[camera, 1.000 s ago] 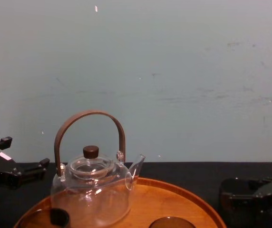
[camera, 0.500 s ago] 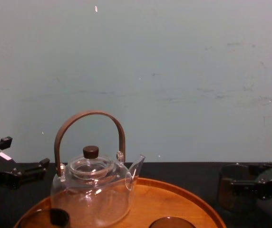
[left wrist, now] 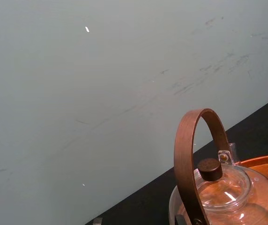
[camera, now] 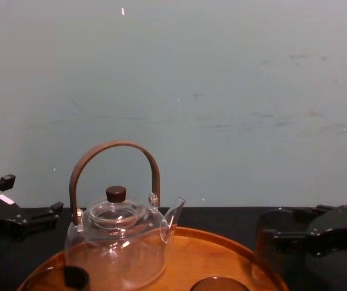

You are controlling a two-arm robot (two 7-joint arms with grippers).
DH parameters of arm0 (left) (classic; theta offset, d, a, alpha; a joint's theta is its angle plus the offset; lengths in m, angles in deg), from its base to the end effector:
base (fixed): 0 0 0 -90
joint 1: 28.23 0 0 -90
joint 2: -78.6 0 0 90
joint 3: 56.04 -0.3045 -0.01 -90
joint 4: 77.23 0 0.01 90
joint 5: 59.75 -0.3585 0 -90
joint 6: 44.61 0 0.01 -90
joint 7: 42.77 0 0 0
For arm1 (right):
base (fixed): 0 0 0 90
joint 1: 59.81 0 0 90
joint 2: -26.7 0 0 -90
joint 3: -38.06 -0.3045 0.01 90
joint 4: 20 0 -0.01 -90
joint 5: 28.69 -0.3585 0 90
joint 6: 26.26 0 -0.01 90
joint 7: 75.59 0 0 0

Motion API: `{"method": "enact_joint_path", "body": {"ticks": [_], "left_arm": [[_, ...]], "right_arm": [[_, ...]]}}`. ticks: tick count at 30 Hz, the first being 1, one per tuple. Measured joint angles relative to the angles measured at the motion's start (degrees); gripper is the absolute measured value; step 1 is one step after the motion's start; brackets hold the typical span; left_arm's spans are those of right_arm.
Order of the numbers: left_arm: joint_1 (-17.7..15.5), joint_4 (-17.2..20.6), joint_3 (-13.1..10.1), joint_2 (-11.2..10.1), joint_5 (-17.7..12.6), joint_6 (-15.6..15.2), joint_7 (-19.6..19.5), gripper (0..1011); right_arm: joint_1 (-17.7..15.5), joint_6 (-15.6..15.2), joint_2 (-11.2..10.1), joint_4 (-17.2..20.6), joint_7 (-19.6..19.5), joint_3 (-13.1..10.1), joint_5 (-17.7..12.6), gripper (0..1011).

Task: Pick up the glass from the table and place it on the tray.

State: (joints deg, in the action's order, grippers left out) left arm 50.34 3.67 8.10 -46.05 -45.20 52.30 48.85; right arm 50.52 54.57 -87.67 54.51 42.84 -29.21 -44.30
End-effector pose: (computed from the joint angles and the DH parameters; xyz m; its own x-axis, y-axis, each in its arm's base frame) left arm 0.4074 0.0778 -0.3235 0.2922 0.8803 0.3738 -0.9553 0.2873 0.0702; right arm 0.4640 -0.0431 -0.2920 0.6651 -0.7391 0.1071 0.7295 0.6123 -0.3047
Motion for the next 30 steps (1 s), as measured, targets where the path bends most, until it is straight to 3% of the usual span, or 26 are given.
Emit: {"method": "enact_joint_path", "body": {"ticks": [15, 30], "left_arm": [[0.0, 0.0, 0.0, 0.0, 0.0, 0.0, 0.0, 1001], [0.0, 0.0, 0.0, 0.0, 0.0, 0.0, 0.0, 1001]], "right_arm": [[4.7, 2.2, 1.3, -5.2, 4.7, 4.1, -1.0, 900], [8.5, 4.0, 3.1, -10.2, 6.0, 6.7, -1.0, 900]]}}
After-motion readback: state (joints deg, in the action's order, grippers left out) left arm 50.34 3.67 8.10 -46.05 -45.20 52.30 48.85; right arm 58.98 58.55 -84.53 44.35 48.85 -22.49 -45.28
